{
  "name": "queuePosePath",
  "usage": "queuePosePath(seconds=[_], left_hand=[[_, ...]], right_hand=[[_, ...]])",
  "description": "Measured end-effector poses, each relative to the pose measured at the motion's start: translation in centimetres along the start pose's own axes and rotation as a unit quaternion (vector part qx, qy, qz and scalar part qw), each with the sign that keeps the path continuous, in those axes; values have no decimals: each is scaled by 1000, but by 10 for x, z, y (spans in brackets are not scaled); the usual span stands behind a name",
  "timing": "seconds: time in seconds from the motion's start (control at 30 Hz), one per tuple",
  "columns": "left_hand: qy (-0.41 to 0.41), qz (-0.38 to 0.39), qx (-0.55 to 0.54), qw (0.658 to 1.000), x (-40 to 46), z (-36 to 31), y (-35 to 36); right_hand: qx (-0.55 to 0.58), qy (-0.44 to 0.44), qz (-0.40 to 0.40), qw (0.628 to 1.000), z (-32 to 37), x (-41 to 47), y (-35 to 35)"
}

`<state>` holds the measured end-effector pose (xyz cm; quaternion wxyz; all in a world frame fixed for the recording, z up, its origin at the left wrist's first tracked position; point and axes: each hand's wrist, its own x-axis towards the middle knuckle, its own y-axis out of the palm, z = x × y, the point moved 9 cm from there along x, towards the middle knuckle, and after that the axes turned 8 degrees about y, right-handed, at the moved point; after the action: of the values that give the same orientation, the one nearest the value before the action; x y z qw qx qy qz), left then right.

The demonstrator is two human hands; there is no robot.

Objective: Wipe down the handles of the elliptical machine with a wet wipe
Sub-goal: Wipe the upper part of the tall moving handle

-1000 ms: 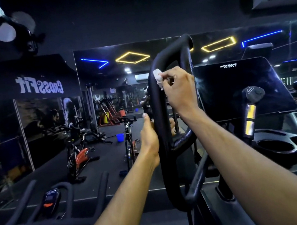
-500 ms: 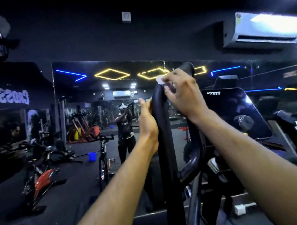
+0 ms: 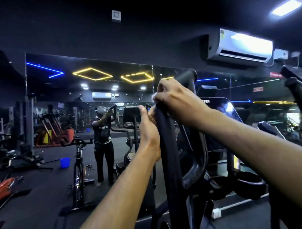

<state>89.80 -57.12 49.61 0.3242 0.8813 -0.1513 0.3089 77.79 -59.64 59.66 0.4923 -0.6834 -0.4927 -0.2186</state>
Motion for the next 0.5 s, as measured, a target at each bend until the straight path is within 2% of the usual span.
queuePosePath(seconds=[0.1,0.2,0.27,0.4,0.43,0.5], left_hand=[[-5,9,12,1000,-5,-4,-2],[-7,4,20,1000,-7,-5,-4],[-9,0,13,1000,-10,-7,-2],[-21,4,11,1000,-14,-4,-7],[-26,4,11,1000,-15,-4,-9],[-27,-2,16,999,-17,-4,-12]], right_hand=[[21,-27,-9,999,-3,-22,-8],[40,40,-52,997,-16,-10,-12],[33,58,-24,998,-4,-4,-2],[-22,-46,60,997,21,-25,13],[-21,-40,65,997,15,-27,9],[-2,-14,24,1000,4,-24,-4]])
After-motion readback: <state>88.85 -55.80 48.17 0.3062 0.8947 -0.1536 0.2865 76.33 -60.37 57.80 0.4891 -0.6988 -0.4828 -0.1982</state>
